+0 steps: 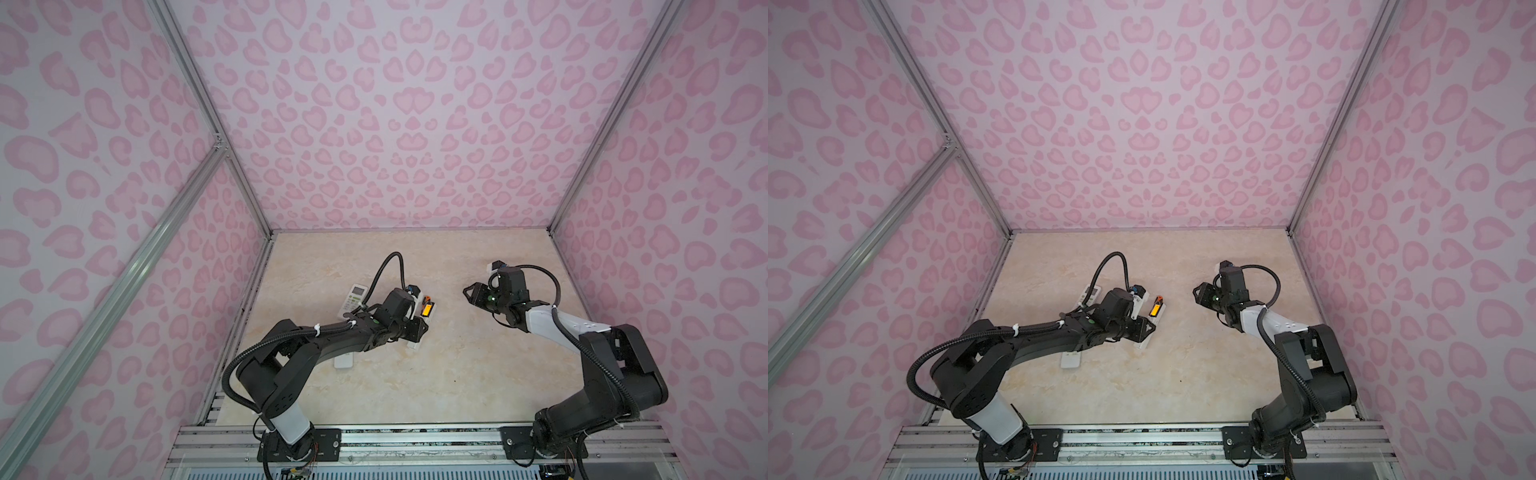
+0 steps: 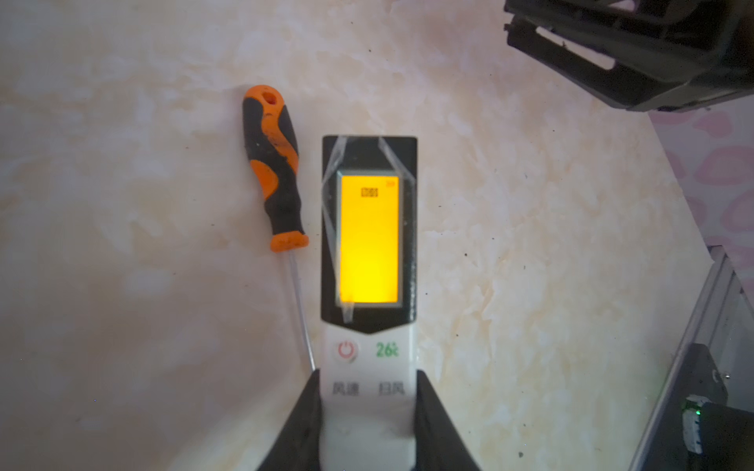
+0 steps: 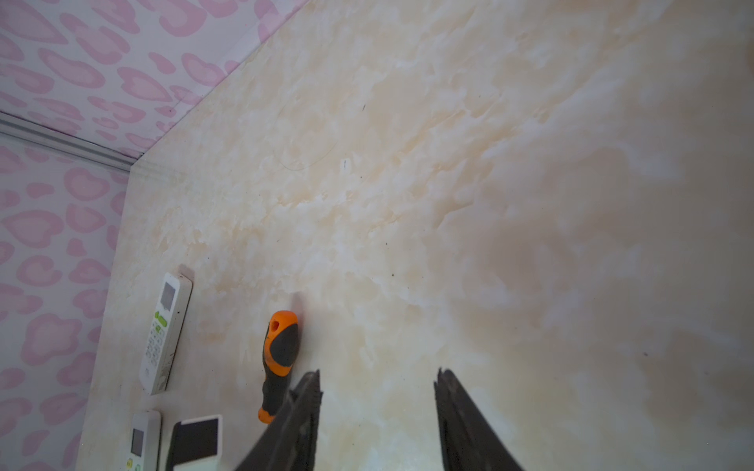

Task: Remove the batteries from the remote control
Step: 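Lift the slim remote toward the right gripper while the right gripper approaches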

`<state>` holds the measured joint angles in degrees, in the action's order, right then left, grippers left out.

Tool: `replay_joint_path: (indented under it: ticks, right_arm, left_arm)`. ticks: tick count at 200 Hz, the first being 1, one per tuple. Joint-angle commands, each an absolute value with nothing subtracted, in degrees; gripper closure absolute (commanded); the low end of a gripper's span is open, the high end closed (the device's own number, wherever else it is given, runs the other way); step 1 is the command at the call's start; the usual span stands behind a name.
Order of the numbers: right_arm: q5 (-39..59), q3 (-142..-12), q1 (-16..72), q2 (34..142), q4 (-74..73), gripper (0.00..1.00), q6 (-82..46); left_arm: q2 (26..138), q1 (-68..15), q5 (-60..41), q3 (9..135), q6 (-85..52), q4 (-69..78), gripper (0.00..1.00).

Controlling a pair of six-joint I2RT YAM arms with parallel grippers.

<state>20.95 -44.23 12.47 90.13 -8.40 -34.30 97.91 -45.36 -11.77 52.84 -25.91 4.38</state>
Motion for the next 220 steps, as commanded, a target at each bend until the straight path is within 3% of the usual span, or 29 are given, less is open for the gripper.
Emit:
replay_joint_path:
  ticks: [1,18,89,168,220]
  right_arm:
    - [23.5,-44.0,12.4,93.1,-10.3,0.58,-33.9]
    - [24.6,-43.5,12.4,95.0,-11.5,0.63,-34.3]
    - [25.9,-42.7,12.4,98.3,-13.4,0.68,-34.3]
    - [25.7,-42.6,11.2,95.6,-11.1,0.70,-33.4]
    - [31.1,-42.1,7.7,87.4,-11.2,0.72,-33.8]
  left_arm:
    - [101.5,-46.6,-14.1,55.8,-29.3,9.3,0.92]
    - [104.5,-47.6,-13.8,57.4,-31.6,9.9,0.92]
    - [112.2,-46.9,-9.0,63.4,-34.4,7.0,0.92]
    - [111.8,-46.3,-9.2,64.5,-33.7,5.9,0.92]
    - [105.2,-46.2,-15.0,62.9,-28.0,8.0,0.94]
